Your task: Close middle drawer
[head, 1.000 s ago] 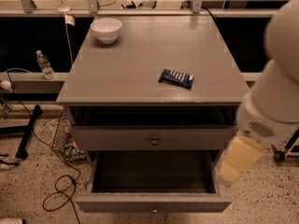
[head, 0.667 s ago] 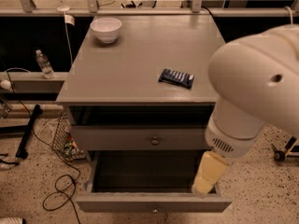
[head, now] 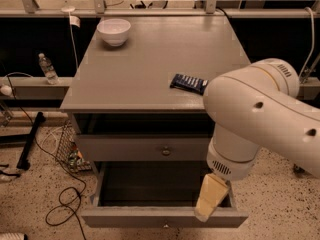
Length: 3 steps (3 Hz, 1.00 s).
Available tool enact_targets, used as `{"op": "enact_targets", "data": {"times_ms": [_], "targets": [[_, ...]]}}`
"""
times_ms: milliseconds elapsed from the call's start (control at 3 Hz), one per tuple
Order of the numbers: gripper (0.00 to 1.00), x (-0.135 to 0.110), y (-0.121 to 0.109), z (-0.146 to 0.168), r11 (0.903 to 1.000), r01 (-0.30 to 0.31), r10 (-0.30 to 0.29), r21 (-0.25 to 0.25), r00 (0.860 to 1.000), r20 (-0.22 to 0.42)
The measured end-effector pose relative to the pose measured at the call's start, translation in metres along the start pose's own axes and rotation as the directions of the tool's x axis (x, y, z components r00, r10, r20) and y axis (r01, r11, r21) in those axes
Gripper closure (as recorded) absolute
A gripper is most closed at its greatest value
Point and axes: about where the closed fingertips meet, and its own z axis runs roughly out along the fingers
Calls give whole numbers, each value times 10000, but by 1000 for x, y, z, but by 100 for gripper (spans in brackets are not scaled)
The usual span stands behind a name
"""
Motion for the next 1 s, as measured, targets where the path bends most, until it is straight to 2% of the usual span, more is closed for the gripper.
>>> {"op": "enact_targets", "data": {"times_ms": [333, 667, 1000], "targets": [[0, 0, 0, 0, 10000, 1, -1, 1, 10000, -2], [0, 9, -8, 42, 9959, -679, 630, -606, 9949, -791], [0, 29, -12, 144, 9649, -2293, 1817, -1280, 9349, -3048]]}}
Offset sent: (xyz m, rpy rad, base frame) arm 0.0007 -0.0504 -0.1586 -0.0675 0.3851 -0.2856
